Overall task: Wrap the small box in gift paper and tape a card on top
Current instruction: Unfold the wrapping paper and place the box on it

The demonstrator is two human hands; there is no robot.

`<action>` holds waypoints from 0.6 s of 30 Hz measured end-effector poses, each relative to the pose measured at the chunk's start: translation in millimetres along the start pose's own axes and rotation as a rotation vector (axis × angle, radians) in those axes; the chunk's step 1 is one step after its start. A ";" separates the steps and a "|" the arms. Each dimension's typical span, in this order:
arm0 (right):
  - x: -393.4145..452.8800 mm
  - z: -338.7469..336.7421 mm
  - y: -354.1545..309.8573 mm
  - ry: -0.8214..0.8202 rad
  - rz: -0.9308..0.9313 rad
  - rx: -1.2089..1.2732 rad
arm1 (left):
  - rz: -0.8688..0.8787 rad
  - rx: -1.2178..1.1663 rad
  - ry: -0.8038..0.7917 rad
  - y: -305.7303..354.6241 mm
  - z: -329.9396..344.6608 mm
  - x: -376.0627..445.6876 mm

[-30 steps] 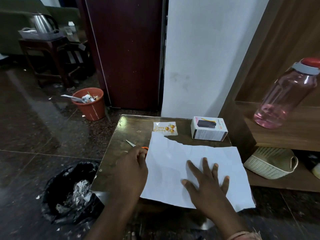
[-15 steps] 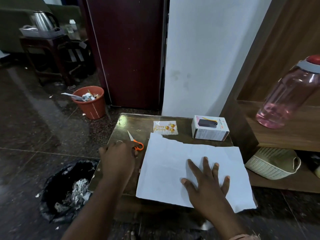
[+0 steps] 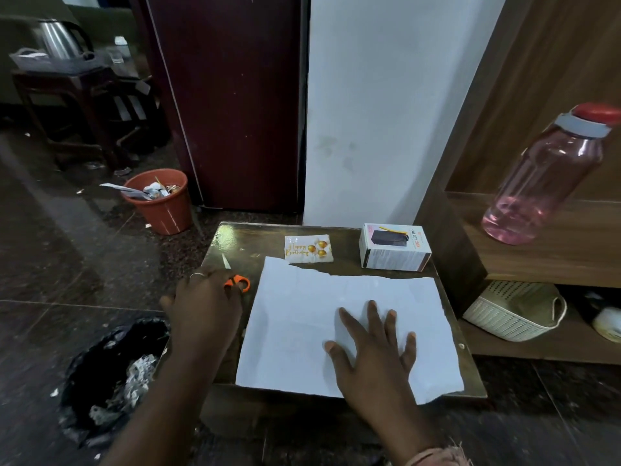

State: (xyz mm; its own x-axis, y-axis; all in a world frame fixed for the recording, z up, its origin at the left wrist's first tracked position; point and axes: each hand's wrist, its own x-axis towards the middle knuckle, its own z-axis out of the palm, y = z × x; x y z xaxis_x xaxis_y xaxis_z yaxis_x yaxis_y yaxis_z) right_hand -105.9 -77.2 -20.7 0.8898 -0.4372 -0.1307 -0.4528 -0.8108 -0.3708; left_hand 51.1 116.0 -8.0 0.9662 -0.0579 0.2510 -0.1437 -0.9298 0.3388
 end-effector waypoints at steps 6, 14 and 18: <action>7.2 -1.2 7.1 0.249 0.012 0.230 | 0.343 -0.184 -0.085 41.8 16.3 -29.4; 11.7 -0.5 21.0 0.092 0.148 -0.076 | 0.376 0.060 -0.477 42.9 30.8 -48.1; 13.1 -11.1 24.0 0.118 0.176 0.013 | 0.379 0.092 -0.510 43.9 26.6 -48.0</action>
State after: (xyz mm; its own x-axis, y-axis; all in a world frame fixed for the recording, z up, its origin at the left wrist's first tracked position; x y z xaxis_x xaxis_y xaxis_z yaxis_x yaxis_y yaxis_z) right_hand -105.7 -106.6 -21.1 0.7839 -0.6149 -0.0860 -0.5993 -0.7132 -0.3635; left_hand 4.1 68.3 -29.3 0.8354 -0.5335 -0.1320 -0.4986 -0.8368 0.2264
